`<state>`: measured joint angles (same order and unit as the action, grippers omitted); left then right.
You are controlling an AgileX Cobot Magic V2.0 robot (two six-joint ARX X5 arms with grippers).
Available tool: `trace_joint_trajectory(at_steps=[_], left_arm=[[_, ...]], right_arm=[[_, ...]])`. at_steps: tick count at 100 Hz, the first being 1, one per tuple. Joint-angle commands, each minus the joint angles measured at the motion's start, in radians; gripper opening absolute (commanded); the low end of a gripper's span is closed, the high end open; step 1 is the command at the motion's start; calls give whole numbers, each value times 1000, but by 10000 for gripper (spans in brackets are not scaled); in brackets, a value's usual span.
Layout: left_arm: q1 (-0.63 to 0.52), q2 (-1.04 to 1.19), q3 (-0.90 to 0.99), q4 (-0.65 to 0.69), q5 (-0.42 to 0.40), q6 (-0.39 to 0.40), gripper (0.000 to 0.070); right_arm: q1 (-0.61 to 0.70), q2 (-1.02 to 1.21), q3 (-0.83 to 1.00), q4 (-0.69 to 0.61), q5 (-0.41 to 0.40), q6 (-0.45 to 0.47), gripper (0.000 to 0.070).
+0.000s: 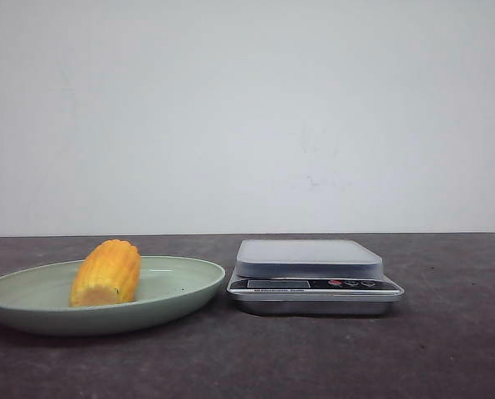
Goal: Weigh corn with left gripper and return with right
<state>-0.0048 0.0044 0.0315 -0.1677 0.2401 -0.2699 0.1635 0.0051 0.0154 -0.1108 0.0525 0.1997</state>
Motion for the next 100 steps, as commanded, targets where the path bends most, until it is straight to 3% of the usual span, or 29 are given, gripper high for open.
trace_joint_trajectory(at_steps=[1,15,25,38,52,66,79,83,88,96,100], left_arm=[[0,-1,-7,11,5,-203,14],[0,-1,33,60,27,-395,13],[0,10,119,78,49,-409,14],[0,103,301,19,62,-307,14],[0,295,553,-154,79,-181,14],[-3,476,789,-259,99,-50,15],[-5,591,929,-290,140,53,27],[-8,610,951,-289,151,52,86],[-11,625,968,-290,163,47,280],[-13,636,974,-292,181,33,700],[-16,636,974,-306,182,21,700]], right_arm=[[3,-2,-2,37,-35,112,0],[3,-1,42,99,-146,165,0],[3,9,154,66,-165,150,0],[3,106,368,-28,-165,46,0],[3,298,638,-204,-165,-43,0],[3,463,868,-352,-165,-80,0],[3,555,970,-369,-165,-80,0],[3,570,981,-360,-165,-80,0],[3,583,983,-352,-170,-79,67],[5,589,983,-356,-205,-76,392],[5,590,983,-365,-226,-70,540]])
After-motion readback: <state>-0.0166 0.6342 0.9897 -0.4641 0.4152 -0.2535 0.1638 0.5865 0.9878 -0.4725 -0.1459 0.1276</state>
